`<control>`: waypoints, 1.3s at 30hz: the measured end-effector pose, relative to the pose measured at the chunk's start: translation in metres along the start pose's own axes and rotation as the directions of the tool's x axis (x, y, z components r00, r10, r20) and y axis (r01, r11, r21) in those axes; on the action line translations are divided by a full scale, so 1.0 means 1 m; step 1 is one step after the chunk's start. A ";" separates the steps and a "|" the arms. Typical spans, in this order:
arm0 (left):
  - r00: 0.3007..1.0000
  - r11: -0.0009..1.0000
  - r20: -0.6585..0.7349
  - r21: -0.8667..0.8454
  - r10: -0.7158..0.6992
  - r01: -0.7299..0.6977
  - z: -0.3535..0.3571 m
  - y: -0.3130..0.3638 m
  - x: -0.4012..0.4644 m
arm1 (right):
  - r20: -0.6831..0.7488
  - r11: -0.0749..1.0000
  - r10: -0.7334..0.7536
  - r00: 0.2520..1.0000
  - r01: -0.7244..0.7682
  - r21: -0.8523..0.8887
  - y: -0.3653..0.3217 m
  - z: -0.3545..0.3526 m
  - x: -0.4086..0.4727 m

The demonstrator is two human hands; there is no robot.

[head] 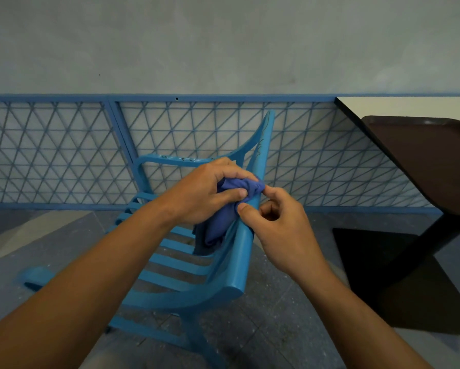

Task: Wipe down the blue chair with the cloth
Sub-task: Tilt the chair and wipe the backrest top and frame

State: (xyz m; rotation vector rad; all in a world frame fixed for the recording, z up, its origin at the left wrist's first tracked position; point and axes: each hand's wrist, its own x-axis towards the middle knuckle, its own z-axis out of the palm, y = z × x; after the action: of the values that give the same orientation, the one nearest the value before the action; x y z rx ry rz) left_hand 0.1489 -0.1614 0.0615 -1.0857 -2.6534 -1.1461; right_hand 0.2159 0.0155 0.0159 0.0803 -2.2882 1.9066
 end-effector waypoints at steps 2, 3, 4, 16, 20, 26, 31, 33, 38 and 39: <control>1.000 1.000 0.005 0.031 -0.007 0.007 -0.002 0.001 0.010 | -0.001 1.000 -0.018 1.000 0.018 0.023 0.003 0.001 0.000; 1.000 0.998 0.011 0.059 -0.014 0.013 -0.003 0.000 0.017 | -0.002 0.999 -0.021 1.000 0.021 0.033 0.005 0.002 0.000; 1.000 0.996 0.016 0.089 -0.023 0.022 -0.003 -0.001 0.025 | -0.005 0.999 -0.018 1.000 0.018 0.040 0.006 0.003 0.000; 0.999 0.999 0.045 -0.023 -0.022 0.023 -0.005 -0.018 0.040 | -0.025 0.994 -0.021 0.999 0.023 0.102 0.008 0.006 -0.002; 1.000 0.987 0.014 -0.156 -0.026 0.028 0.001 -0.022 0.027 | -0.026 0.996 -0.035 0.999 0.037 0.086 0.009 0.007 -0.001; 0.992 0.970 -0.029 -0.216 -0.125 0.116 0.005 -0.030 0.047 | -0.080 0.990 -0.022 0.997 0.033 0.136 0.012 0.011 0.000; 0.980 0.966 -0.079 -0.200 -0.180 0.161 0.009 -0.029 0.072 | -0.087 0.987 -0.022 0.996 0.035 0.158 0.014 0.012 0.002; 0.979 0.961 -0.090 -0.228 -0.182 0.158 0.011 -0.027 0.068 | -0.088 0.987 -0.025 0.996 0.039 0.155 0.014 0.012 0.001; 0.991 0.947 -0.066 -0.306 -0.120 0.094 0.015 -0.032 0.034 | -0.092 0.985 -0.016 0.996 0.032 0.167 0.015 0.013 0.000; 0.991 0.944 -0.067 -0.319 -0.115 0.087 0.016 -0.033 0.032 | -0.086 0.986 -0.016 0.996 0.030 0.161 0.015 0.012 0.000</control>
State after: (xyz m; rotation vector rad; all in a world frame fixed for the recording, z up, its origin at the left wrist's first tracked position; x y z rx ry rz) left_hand 0.1076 -0.1480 0.0396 -0.9205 -2.5448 -1.6425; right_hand 0.2126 0.0064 -0.0011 0.0447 -2.0668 2.0414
